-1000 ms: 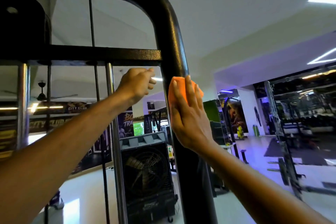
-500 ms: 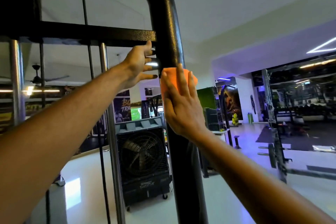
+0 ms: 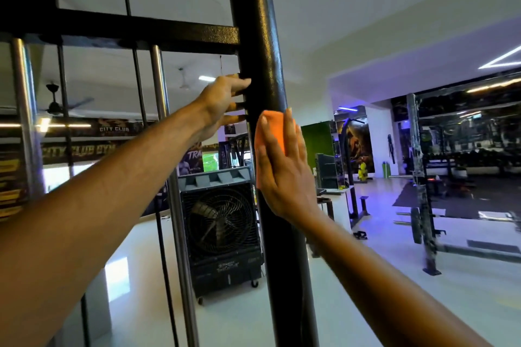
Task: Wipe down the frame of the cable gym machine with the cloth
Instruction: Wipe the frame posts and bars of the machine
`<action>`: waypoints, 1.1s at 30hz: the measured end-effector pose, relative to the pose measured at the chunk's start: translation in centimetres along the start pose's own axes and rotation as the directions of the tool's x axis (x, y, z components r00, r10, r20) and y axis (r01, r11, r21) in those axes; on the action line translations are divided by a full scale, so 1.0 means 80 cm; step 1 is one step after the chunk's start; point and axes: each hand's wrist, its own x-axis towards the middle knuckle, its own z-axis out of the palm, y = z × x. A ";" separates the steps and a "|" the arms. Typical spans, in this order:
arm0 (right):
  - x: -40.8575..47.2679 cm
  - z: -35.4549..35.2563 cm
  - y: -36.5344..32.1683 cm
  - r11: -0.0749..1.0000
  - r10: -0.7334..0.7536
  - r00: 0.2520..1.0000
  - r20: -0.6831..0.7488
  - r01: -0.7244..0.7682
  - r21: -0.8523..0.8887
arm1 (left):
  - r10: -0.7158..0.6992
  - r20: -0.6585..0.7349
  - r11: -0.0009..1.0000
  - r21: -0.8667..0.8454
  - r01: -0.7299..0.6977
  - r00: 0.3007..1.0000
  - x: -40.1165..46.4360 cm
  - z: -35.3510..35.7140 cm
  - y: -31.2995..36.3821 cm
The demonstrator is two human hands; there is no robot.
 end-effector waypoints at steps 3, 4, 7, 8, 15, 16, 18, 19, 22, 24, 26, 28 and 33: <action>0.070 -0.005 -0.009 1.000 -0.023 0.999 -0.026 0.024 0.013 | 0.004 -0.030 1.000 -0.004 -0.004 1.000 -0.003 0.005 -0.005; 0.082 -0.005 -0.009 0.999 -0.035 0.999 -0.037 0.035 0.007 | 0.006 -0.038 1.000 -0.001 -0.006 0.999 -0.003 0.006 -0.008; 0.047 0.006 -0.008 0.999 -0.050 0.994 -0.094 0.048 -0.026 | 0.008 -0.059 1.000 -0.023 -0.010 0.998 -0.010 0.012 -0.015; 0.017 0.012 -0.005 0.998 -0.045 0.994 -0.097 0.041 -0.040 | 0.005 -0.066 0.999 -0.038 -0.008 0.998 -0.012 0.014 -0.018; -0.053 0.016 0.007 1.000 -0.001 0.999 -0.033 0.002 0.022 | -0.006 -0.032 0.999 -0.048 0.004 0.999 -0.031 0.021 -0.027; -0.026 0.012 0.004 0.999 -0.007 0.999 -0.053 0.009 0.043 | -0.005 -0.031 0.999 -0.046 0.003 1.000 -0.031 0.021 -0.027; 0.024 0.006 -0.003 0.997 -0.030 0.995 -0.099 0.036 0.065 | -0.003 -0.031 0.999 -0.053 0.001 1.000 -0.033 0.021 -0.027; 0.037 0.007 -0.004 0.997 -0.035 0.993 -0.114 0.042 0.060 | 0.001 -0.029 0.999 -0.053 -0.002 1.000 -0.033 0.021 -0.027; 0.004 0.016 -0.001 0.999 -0.035 0.993 -0.109 0.037 0.013 | 0.024 -0.022 0.999 -0.047 -0.025 0.999 -0.035 0.023 -0.033; -0.063 0.020 0.004 1.000 0.002 0.997 -0.072 0.000 0.026 | 0.023 -0.021 0.997 -0.075 -0.025 1.000 -0.038 0.025 -0.043; -0.134 0.022 0.011 0.997 0.053 0.998 -0.026 -0.051 0.054 | 0.015 -0.007 0.995 -0.102 -0.016 1.000 -0.044 0.029 -0.052; -0.168 0.020 0.012 0.989 0.122 0.993 0.006 -0.122 0.084 | 0.007 0.007 0.994 -0.109 -0.006 1.000 -0.051 0.031 -0.060; -0.069 0.008 -0.003 0.990 0.110 0.994 -0.019 -0.108 0.087 | -0.005 0.002 0.997 -0.081 0.005 1.000 -0.059 0.035 -0.083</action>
